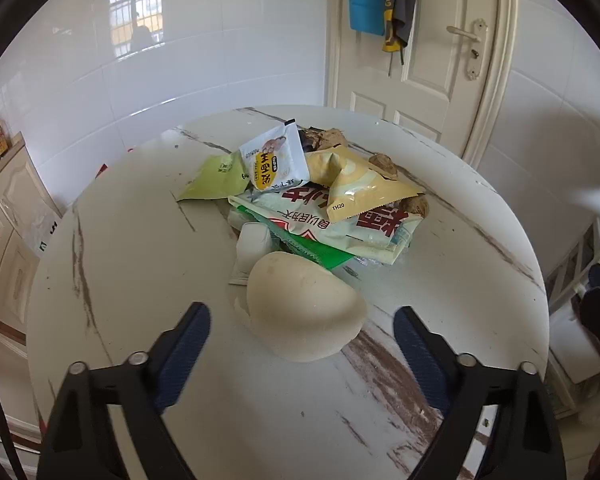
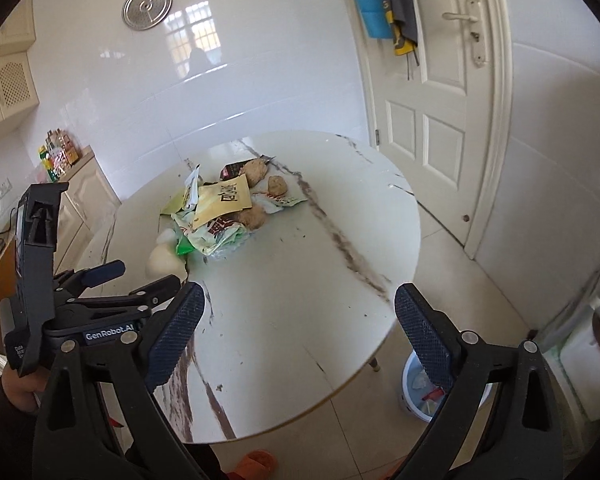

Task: Collect trash
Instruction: 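Grasp the white bread bun with the left tool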

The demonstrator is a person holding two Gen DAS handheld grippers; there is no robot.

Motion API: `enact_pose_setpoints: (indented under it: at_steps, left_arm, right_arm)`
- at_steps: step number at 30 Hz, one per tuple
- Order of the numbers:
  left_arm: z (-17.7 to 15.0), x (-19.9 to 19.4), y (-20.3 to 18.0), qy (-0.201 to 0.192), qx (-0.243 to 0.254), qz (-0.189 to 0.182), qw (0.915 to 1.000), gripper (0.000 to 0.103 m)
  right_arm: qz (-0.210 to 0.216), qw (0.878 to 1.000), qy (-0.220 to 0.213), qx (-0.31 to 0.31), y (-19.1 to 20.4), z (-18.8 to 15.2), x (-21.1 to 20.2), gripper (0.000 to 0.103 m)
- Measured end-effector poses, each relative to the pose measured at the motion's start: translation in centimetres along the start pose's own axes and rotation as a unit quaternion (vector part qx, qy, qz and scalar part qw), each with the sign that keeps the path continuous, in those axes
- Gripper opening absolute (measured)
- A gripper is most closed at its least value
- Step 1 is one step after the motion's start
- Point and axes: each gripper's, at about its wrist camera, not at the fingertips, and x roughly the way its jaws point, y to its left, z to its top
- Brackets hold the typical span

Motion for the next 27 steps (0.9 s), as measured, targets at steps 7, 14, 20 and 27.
enact_pose_setpoints:
  at_steps: [7,14,20,27]
  left_arm:
    - [1.5,0.5,2.9,0.011,-0.014,-0.051,0.9986,0.054]
    - [2.4,-1.2,8.1,-0.001,-0.037,-0.055,0.9978,0.04]
    - [1.6,-2.8,10.9,-0.002,-0.04,-0.055,0.9977,0.03]
    - [1.1,-2.8,12.3,0.005,-0.044,-0.07,0.9966,0.042]
  right_arm:
    - [0.002,1.0,0.011,-0.008,1.0,1.0,2.3,0.096]
    - [0.018,0.999,0.038,-0.018,3.4,2.2,6.0,0.096]
    - [0.051,0.997,0.064,-0.002,5.4,2.9,10.5,0.093]
    - [0.069,0.994,0.082,0.013,6.5,3.4,13.8,0.064]
